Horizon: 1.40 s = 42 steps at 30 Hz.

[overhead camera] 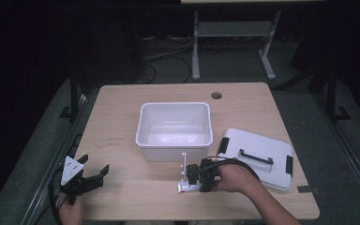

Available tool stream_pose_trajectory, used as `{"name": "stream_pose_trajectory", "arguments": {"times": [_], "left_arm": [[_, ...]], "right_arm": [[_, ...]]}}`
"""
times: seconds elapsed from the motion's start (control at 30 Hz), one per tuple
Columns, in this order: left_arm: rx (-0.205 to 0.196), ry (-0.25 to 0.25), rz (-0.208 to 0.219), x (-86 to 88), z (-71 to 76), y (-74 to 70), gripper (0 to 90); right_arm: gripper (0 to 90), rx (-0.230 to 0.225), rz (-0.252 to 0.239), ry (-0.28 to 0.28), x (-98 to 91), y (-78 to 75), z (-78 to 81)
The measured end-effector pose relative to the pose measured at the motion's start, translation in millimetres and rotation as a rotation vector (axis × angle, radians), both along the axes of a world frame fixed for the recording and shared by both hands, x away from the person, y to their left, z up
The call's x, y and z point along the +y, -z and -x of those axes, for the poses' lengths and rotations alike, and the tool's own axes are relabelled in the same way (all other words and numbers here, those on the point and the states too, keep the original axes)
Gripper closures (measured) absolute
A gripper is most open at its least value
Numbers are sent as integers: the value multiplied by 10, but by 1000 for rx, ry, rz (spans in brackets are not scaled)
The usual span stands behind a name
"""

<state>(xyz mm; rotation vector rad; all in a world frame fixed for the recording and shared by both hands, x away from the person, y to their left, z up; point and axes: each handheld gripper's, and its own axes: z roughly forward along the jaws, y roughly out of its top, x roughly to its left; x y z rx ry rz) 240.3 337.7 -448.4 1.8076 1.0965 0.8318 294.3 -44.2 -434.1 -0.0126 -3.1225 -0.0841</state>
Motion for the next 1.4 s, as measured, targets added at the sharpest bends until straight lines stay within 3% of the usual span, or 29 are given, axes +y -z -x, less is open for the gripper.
{"name": "stream_pose_trajectory", "arguments": {"times": [0.33, 0.87, 1.4], "left_arm": [[-1, 0, 1, -1, 1, 0, 138], [0, 0, 0, -1, -1, 1, 137], [-1, 0, 2, -3, -1, 1, 138]], "right_arm": [[690, -3, -5, -22, 29, -77, 32], [690, 1, -26, -34, 104, -323, 36], [690, -11, -31, -46, 140, -671, 37]]}}
